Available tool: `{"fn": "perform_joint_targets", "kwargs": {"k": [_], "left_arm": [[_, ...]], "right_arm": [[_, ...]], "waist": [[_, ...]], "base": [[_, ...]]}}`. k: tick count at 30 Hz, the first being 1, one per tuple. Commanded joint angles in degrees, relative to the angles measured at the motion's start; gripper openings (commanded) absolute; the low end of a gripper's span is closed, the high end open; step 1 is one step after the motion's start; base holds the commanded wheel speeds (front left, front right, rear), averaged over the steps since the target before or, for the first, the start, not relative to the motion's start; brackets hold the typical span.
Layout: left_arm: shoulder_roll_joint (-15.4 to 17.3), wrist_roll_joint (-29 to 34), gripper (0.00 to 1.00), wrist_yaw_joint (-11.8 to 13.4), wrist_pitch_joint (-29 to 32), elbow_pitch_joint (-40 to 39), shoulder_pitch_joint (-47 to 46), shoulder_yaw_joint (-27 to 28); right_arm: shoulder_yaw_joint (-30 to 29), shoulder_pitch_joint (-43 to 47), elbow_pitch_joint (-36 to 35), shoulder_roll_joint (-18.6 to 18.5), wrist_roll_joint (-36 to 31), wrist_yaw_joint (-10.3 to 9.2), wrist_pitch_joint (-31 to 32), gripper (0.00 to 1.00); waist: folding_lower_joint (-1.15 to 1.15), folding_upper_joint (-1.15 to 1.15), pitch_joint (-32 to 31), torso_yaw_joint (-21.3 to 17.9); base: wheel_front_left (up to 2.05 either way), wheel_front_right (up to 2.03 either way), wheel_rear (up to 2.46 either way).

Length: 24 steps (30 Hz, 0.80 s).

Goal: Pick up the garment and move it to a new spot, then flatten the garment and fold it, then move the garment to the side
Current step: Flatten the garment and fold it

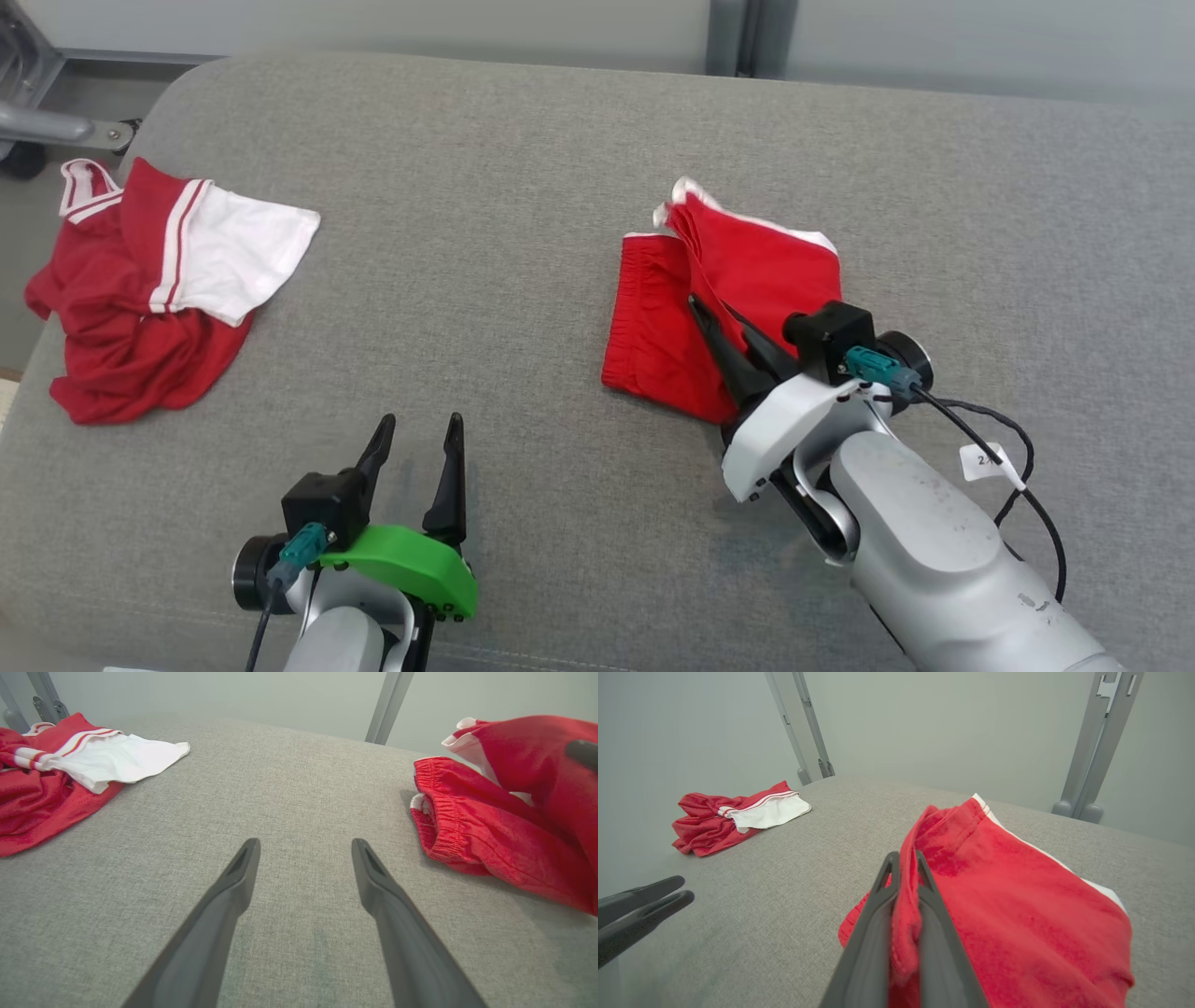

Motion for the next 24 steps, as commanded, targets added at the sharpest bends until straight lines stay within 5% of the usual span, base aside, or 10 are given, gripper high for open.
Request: {"fn": "perform_joint_targets", "kwargs": {"k": [1,2,3,4,5,24], "left_arm": [[0.22,-0.38,1.0,0.26,-0.03,-0.04,0.74,0.04],[0.22,-0.31,1.0,0.3,-0.03,0.0,0.83,0.22],[0.22,-0.19,1.0,0.35,-0.02,0.05,0.86,0.38],[0.22,-0.13,1.0,0.3,-0.02,0.16,0.8,0.56],[0.21,-0.07,1.0,0.24,-0.03,0.22,0.74,0.75],[0.23,6.75,1.0,0.14,-0.02,-1.14,4.04,8.45]], "right_arm": [[0.37,-0.46,1.26,0.13,0.59,-0.08,-0.04,0.0],[0.72,-0.47,2.2,0.39,0.67,-0.08,-0.04,0.0],[0.88,-0.51,2.98,0.64,1.01,-0.08,-0.04,0.11],[0.74,-0.48,3.63,0.84,1.42,-0.08,-0.04,0.95],[0.62,-0.4,3.88,1.0,1.78,-0.09,-0.04,1.0],[-24.28,15.44,-6.72,-0.1,-7.77,-0.08,-0.04,1.0]], "waist": [[0.0,0.0,0.12,2.4],[0.0,0.0,0.13,2.74],[0.0,0.0,0.19,2.97],[0.0,0.0,0.21,3.08],[0.0,0.0,0.19,3.12],[0.0,0.0,-4.44,-8.78]], "base": [[0.0,0.0,0.0],[0.0,0.0,0.0],[0.0,0.0,0.0],[0.0,0.0,0.0],[0.0,0.0,0.0],[0.0,0.0,0.0]]}}
